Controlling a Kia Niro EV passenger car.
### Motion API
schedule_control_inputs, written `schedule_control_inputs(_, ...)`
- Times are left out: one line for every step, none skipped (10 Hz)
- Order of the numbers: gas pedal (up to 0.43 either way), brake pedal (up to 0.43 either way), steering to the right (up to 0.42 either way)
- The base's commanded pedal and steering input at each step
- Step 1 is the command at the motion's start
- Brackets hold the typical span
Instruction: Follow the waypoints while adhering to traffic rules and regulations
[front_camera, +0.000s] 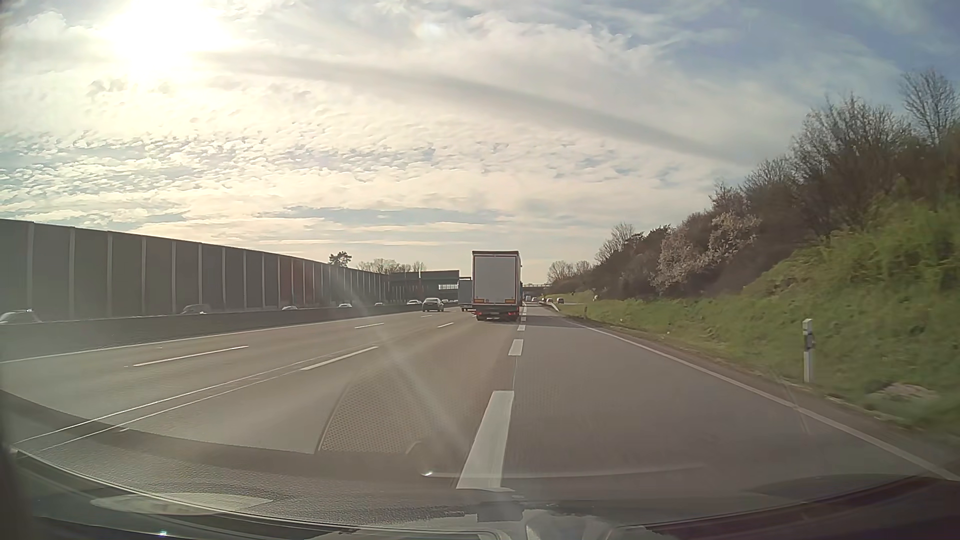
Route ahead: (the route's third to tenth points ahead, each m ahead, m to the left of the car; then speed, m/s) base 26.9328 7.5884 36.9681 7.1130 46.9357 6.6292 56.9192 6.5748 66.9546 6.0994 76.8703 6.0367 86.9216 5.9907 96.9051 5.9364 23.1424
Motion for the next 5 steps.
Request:
schedule_control_inputs(0.287, 0.0, -0.003)
schedule_control_inputs(0.287, 0.0, -0.002)
schedule_control_inputs(0.287, 0.0, -0.002)
schedule_control_inputs(0.287, 0.0, -0.002)
schedule_control_inputs(0.287, 0.0, -0.002)
